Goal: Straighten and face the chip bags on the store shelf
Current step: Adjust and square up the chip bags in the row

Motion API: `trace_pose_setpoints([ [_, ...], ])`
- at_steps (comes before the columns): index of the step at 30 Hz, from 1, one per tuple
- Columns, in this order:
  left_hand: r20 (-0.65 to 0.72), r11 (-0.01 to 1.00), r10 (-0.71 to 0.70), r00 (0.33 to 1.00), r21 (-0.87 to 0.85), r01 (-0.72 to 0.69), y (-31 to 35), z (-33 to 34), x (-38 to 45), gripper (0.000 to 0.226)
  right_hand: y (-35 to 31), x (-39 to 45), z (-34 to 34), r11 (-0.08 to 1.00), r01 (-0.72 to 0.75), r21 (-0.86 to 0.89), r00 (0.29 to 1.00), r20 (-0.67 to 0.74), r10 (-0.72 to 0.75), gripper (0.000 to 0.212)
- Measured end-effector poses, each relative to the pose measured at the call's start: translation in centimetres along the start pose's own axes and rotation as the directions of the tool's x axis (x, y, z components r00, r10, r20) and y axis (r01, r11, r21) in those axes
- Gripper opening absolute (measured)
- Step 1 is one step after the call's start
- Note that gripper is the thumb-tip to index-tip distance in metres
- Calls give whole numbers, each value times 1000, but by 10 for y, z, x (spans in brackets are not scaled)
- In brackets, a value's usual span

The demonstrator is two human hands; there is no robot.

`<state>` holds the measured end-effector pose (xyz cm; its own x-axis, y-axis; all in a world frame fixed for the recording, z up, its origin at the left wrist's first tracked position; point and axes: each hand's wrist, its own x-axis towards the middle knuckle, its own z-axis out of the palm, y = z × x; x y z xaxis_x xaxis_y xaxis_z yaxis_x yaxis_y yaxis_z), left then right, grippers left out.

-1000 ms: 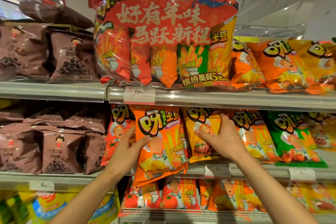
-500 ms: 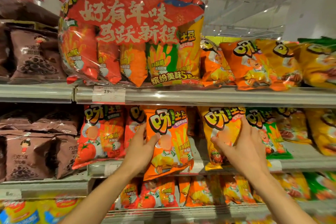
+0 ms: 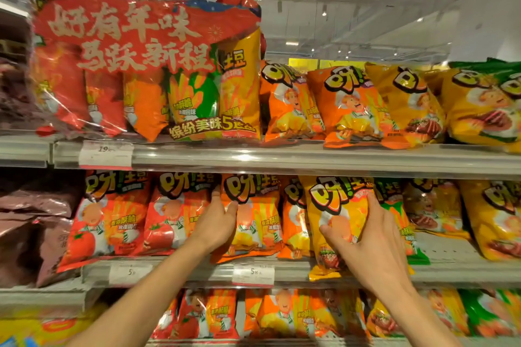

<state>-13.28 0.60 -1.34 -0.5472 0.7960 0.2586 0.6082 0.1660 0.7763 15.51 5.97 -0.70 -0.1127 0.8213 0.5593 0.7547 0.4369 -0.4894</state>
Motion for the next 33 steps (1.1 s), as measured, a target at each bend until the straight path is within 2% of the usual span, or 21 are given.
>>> trace_pose_setpoints([
  [1, -26, 997, 30, 999, 75, -28, 1, 2, -1, 62, 2, 0, 1, 1000, 3, 0, 1000, 3, -3, 113],
  [3, -140, 958, 176, 974, 253, -136, 3, 3, -7, 52, 3, 1, 2, 1000, 4, 3, 1000, 2, -4, 113],
  [5, -228, 860, 382, 895, 443, -254, 0, 5, -13, 49, 2, 1, 3, 1000, 7, 1, 1000, 3, -7, 113],
  [7, -201, 736, 551, 810, 574, -358, -4, 11, -18, 49, 1, 1, 5, 1000, 17, -10, 1000, -3, -17, 113],
  [8, -142, 676, 591, 794, 624, -392, -6, 16, -19, 50, 1, 1, 6, 1000, 18, -17, 1000, -6, -18, 113],
  [11, 15, 575, 558, 830, 714, -399, -18, 27, -18, 60, 0, 0, 7, 1000, 9, -24, 1000, -3, -9, 112],
  [13, 51, 585, 493, 869, 720, -374, -26, 28, -15, 64, -1, -1, 8, 1000, 6, -25, 1000, -1, -6, 112],
  [15, 45, 614, 475, 879, 698, -368, -29, 27, -16, 66, -1, -3, 8, 1000, 2, -27, 1000, -3, -2, 113],
  [17, 25, 670, 495, 869, 625, -400, -27, 22, -20, 66, -3, -7, 8, 1000, -12, -19, 1000, 3, 12, 114],
  [21, -61, 829, 515, 855, 288, -479, -7, 7, -41, 57, -13, -17, 7, 999, -6, 48, 1000, 18, 5, 114],
  [23, -12, 899, 430, 903, 95, -427, 9, -2, -54, 49, -23, -26, 8, 994, 6, 105, 999, 48, -11, 113],
  [25, 121, 951, 303, 945, -112, -290, 21, -7, -64, 51, -34, -36, 10, 988, 23, 153, 997, 72, -35, 113],
  [29, 298, 930, 194, 934, -360, -78, 22, -6, -68, 80, -53, -58, 11, 972, 38, 233, 988, 134, -71, 111],
  [30, 321, 910, 174, 931, -413, -28, 20, -4, -69, 81, -57, -64, 11, 967, 43, 252, 985, 149, -82, 112],
  [33, 323, 854, 135, 937, -517, 55, 22, 3, -77, 61, -59, -76, 9, 964, 51, 261, 979, 176, -100, 115],
])
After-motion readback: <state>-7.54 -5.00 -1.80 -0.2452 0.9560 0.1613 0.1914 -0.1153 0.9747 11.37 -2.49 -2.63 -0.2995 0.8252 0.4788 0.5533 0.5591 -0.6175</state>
